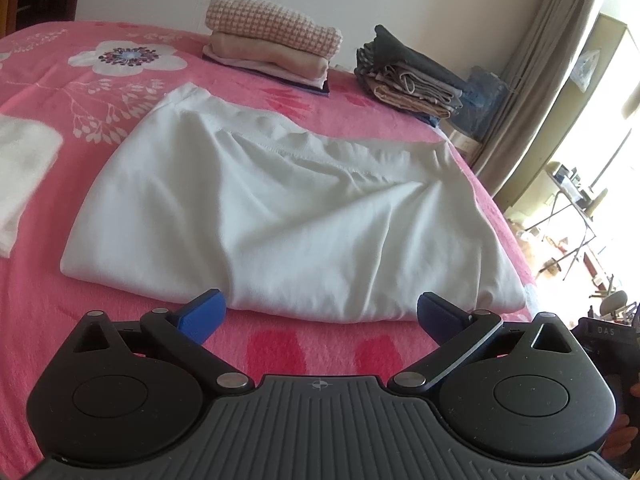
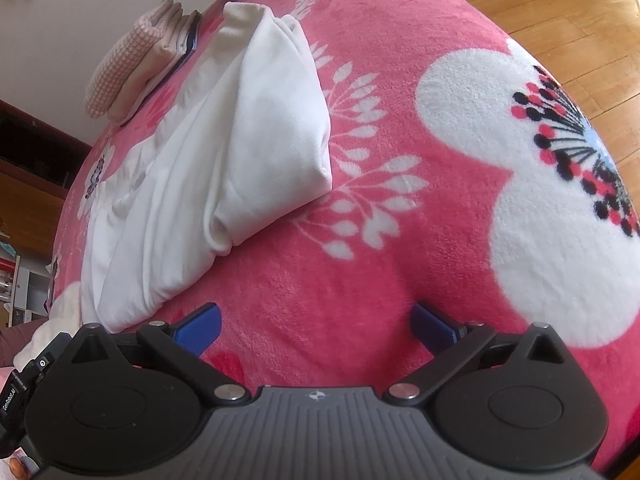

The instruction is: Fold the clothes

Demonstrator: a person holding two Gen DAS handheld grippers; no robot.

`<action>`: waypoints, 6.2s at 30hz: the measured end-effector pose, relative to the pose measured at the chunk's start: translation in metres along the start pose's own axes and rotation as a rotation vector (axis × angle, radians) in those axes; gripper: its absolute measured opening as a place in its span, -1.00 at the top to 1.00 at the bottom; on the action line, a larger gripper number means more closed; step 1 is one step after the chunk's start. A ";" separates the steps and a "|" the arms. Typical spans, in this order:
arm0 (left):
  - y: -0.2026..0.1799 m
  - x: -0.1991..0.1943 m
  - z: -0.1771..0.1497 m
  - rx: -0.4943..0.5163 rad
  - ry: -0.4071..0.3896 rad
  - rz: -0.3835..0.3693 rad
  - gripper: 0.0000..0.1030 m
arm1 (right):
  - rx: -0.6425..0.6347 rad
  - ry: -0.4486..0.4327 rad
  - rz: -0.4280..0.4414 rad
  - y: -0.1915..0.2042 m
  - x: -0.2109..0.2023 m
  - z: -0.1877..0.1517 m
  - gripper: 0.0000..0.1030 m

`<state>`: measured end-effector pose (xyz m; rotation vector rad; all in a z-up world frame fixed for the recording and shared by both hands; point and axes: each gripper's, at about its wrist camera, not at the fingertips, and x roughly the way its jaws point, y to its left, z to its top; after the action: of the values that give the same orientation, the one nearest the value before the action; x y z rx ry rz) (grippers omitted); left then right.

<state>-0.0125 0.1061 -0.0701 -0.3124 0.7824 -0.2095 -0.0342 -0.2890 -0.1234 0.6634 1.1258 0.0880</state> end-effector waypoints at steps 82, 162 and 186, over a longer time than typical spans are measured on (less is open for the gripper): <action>0.105 -0.030 -0.001 -0.412 -0.307 0.147 0.95 | 0.434 -0.276 0.327 -0.013 0.030 0.041 0.67; 0.087 0.018 -0.007 0.253 -0.045 0.277 0.19 | -1.423 -0.093 0.085 0.312 0.116 -0.033 0.98; 0.095 0.005 0.018 0.199 -0.124 0.227 0.57 | -1.448 -0.118 0.056 0.299 0.143 -0.048 0.97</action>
<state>0.0102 0.1968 -0.0950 -0.0470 0.6628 -0.0528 0.0657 0.0290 -0.0918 -0.5926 0.6670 0.8095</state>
